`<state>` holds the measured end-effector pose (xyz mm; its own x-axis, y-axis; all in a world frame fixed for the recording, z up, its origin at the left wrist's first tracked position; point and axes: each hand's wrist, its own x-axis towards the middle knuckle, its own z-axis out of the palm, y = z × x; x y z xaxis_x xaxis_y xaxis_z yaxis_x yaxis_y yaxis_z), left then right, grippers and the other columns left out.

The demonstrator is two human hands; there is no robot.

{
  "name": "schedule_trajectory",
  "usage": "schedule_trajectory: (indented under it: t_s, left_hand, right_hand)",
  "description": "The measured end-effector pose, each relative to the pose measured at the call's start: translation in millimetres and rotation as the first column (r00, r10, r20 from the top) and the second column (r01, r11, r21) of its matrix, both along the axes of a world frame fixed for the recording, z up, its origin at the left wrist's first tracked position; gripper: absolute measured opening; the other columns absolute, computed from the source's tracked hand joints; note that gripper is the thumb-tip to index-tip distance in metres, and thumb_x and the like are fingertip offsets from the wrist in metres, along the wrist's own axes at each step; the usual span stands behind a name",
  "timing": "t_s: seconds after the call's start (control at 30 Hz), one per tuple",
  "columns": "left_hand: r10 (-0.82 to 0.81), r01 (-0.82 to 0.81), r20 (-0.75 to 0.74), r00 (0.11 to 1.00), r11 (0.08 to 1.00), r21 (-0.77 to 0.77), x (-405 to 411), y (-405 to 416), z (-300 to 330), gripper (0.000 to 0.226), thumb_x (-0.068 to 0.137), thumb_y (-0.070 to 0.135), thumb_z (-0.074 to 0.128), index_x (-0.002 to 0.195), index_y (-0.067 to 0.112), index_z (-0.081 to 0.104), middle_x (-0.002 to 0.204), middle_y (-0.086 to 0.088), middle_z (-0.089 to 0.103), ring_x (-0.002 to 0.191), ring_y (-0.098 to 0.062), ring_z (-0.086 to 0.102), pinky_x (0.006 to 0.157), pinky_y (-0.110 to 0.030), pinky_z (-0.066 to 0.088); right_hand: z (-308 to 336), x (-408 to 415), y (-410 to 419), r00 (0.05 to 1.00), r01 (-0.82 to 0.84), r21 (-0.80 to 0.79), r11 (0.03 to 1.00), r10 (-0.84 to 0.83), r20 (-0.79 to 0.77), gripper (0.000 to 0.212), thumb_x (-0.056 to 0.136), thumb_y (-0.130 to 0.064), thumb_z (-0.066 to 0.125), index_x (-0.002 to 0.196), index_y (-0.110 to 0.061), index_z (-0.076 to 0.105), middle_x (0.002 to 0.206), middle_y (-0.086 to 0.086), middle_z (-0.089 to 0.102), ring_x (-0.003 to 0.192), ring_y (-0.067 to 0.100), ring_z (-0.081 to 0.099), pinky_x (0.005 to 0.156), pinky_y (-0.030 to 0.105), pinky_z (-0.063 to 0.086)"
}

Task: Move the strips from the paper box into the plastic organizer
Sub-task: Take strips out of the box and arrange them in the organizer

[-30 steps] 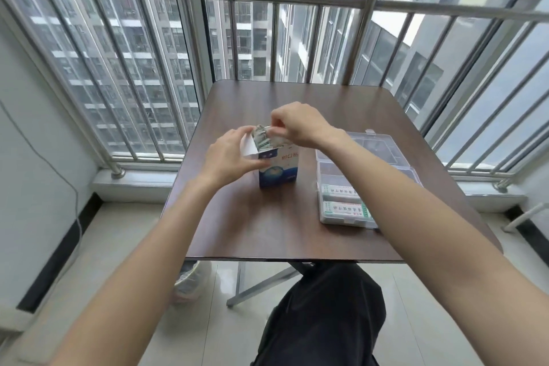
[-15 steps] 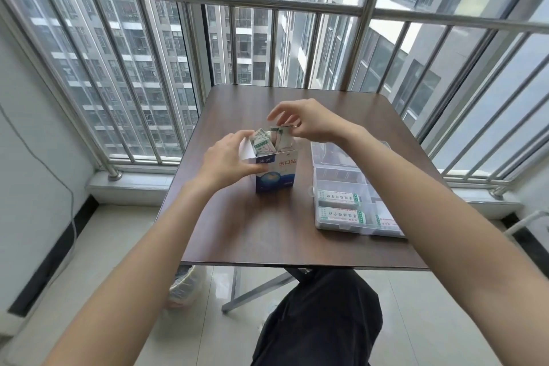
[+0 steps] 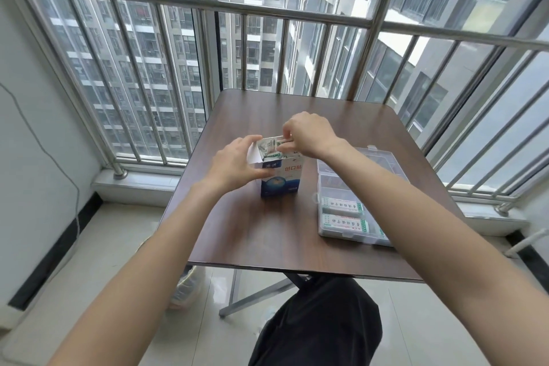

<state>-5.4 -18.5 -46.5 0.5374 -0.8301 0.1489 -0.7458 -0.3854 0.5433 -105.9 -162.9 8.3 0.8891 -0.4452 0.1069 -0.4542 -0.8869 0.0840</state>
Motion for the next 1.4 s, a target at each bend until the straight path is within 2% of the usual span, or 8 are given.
schedule_trajectory:
  t_s: [0.13, 0.3, 0.5, 0.7, 0.9, 1.07, 1.2, 1.4]
  left_hand:
    - [0.001, -0.001, 0.005, 1.0, 1.0, 0.003, 0.0, 0.6, 0.5, 0.08, 0.069, 0.054, 0.075, 0.137, 0.031, 0.04, 0.131, 0.002, 0.052, 0.123, -0.017, 0.047, 0.092, -0.032, 0.038]
    - [-0.006, 0.006, 0.016, 1.0, 1.0, 0.004, -0.9, 0.9, 2.8, 0.079, 0.07, 0.053, 0.075, 0.137, 0.03, 0.04, 0.131, 0.002, 0.053, 0.122, -0.017, 0.047, 0.092, -0.032, 0.038]
    - [-0.004, 0.004, 0.006, 1.0, 1.0, 0.01, 0.9, 0.6, 2.7, 0.078, 0.069, 0.054, 0.074, 0.137, 0.031, 0.041, 0.131, 0.003, 0.053, 0.122, -0.017, 0.046, 0.094, -0.033, 0.039]
    - [-0.011, 0.011, 0.006, 1.0, 1.0, 0.003, 5.1, 0.1, 1.2, 0.082, 0.068, 0.055, 0.075, 0.138, 0.031, 0.04, 0.134, 0.003, 0.051, 0.126, -0.017, 0.044, 0.098, -0.035, 0.038]
    - [0.003, -0.002, -0.017, 1.0, 1.0, 0.008, 16.3, -3.1, 0.1, 0.084, 0.065, 0.058, 0.076, 0.137, 0.032, 0.04, 0.135, 0.002, 0.05, 0.125, -0.02, 0.045, 0.097, -0.036, 0.038]
    - [0.001, -0.001, 0.004, 1.0, 1.0, -0.012, 14.1, -7.0, 7.1, 0.1, 0.061, 0.07, 0.07, 0.143, 0.028, 0.033, 0.144, -0.001, 0.039, 0.132, -0.024, 0.034, 0.108, -0.044, 0.031]
    - [-0.013, 0.024, 0.061, 0.998, 0.984, -0.176, 12.8, -15.5, 21.8, 0.076, 0.078, 0.059, 0.062, 0.141, 0.024, 0.039, 0.142, -0.001, 0.044, 0.131, -0.021, 0.038, 0.108, -0.04, 0.031]
    - [-0.095, 0.1, 0.037, 0.995, 0.981, -0.168, 13.1, -28.1, 24.4, 0.065, 0.08, 0.042, 0.069, 0.137, 0.023, 0.044, 0.131, 0.003, 0.055, 0.124, -0.016, 0.047, 0.103, -0.036, 0.038]
  right_hand:
    - [-3.2, 6.2, 4.7, 0.996, -0.087, 0.089, 0.992, 0.086, 0.025, 0.029, 0.082, -0.046, 0.067, 0.086, -0.017, 0.068, 0.095, 0.005, 0.067, 0.089, 0.025, 0.061, 0.064, 0.031, 0.04]
    - [-4.3, 4.3, 9.0, 0.98, -0.166, 0.208, 0.964, 0.139, 0.14, 0.016, 0.084, -0.032, 0.068, 0.092, -0.018, 0.068, 0.095, 0.001, 0.071, 0.083, 0.018, 0.063, 0.075, 0.038, 0.054]
    - [-3.9, 6.9, 10.5, 0.96, -0.258, 0.176, 0.95, 0.233, 0.153, 0.013, 0.087, -0.022, 0.062, 0.098, -0.018, 0.068, 0.092, -0.001, 0.069, 0.077, 0.018, 0.058, 0.066, 0.028, 0.044]
    - [4.9, -2.0, -3.7, 0.963, -0.173, 0.182, 0.968, 0.127, 0.239, 0.017, 0.095, -0.018, 0.049, 0.1, -0.005, 0.059, 0.105, 0.009, 0.065, 0.093, 0.027, 0.059, 0.072, 0.034, 0.045]
    - [10.2, -14.6, -19.8, 0.888, -0.127, 0.364, 0.923, -0.058, 0.456, 0.015, 0.097, -0.015, 0.046, 0.098, -0.006, 0.058, 0.1, 0.009, 0.064, 0.091, 0.026, 0.061, 0.082, 0.04, 0.052]
    - [3.2, -10.2, -21.9, 0.85, -0.159, 0.428, 0.89, -0.098, 0.518, 0.012, 0.095, -0.012, 0.049, 0.097, -0.005, 0.059, 0.093, 0.004, 0.061, 0.087, 0.025, 0.062, 0.077, 0.042, 0.055]
    - [4.2, -9.4, -20.4, 0.88, -0.199, 0.369, 0.908, -0.001, 0.476, 0.01, 0.09, -0.014, 0.061, 0.096, -0.009, 0.066, 0.087, -0.001, 0.064, 0.078, 0.016, 0.06, 0.075, 0.036, 0.055]
    - [7.9, -7.6, -19.6, 0.853, -0.215, 0.362, 0.907, -0.006, 0.522, 0.008, 0.088, -0.014, 0.063, 0.093, -0.009, 0.068, 0.086, 0.001, 0.066, 0.074, 0.016, 0.062, 0.069, 0.037, 0.056]
